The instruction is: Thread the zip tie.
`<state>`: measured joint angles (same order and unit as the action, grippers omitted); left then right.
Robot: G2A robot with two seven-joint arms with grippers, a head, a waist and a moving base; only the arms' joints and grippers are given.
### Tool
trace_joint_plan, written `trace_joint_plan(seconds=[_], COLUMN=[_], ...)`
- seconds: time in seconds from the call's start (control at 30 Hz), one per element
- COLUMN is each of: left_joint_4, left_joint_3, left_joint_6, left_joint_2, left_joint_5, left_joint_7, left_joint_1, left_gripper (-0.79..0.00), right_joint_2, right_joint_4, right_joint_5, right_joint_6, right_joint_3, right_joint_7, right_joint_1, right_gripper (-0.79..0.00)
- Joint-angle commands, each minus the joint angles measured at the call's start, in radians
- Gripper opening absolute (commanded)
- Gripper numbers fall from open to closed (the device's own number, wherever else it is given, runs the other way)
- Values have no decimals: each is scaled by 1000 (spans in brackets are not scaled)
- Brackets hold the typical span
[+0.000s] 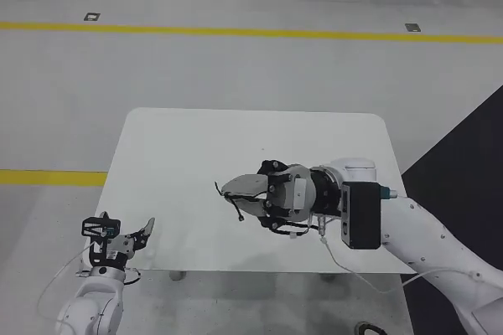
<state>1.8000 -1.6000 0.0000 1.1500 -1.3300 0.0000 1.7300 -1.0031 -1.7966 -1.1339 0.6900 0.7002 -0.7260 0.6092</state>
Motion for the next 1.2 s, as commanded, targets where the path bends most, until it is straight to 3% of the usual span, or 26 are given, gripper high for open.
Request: trace_joint_plan(seconds=[0.0, 0.53, 0.67, 0.8, 1.17], left_joint_4=[0, 0, 0, 0, 0], left_joint_3=[0, 0, 0, 0, 0], left_joint_6=[0, 0, 0, 0, 0], left_joint_2=[0, 0, 0, 0, 0], left_joint_5=[0, 0, 0, 0, 0], left_joint_7=[0, 0, 0, 0, 0], left_joint_1=[0, 0, 0, 0, 0], left_gripper=[0, 0, 0, 0, 0], right_joint_2=[-5, -44, -49, -53, -65], right_joint_4=[-10, -38, -68, -53, -31], right_joint_5=[2, -50, -293, -403, -415], right_joint_6=[14, 71, -19, -67, -43], right_joint_3=[-1, 24, 41, 40, 50], right_joint_7=[28, 54, -41, -144, -209], right_joint_1=[4, 10, 6, 21, 46], right_gripper=[-785, -785, -785, -785, -785])
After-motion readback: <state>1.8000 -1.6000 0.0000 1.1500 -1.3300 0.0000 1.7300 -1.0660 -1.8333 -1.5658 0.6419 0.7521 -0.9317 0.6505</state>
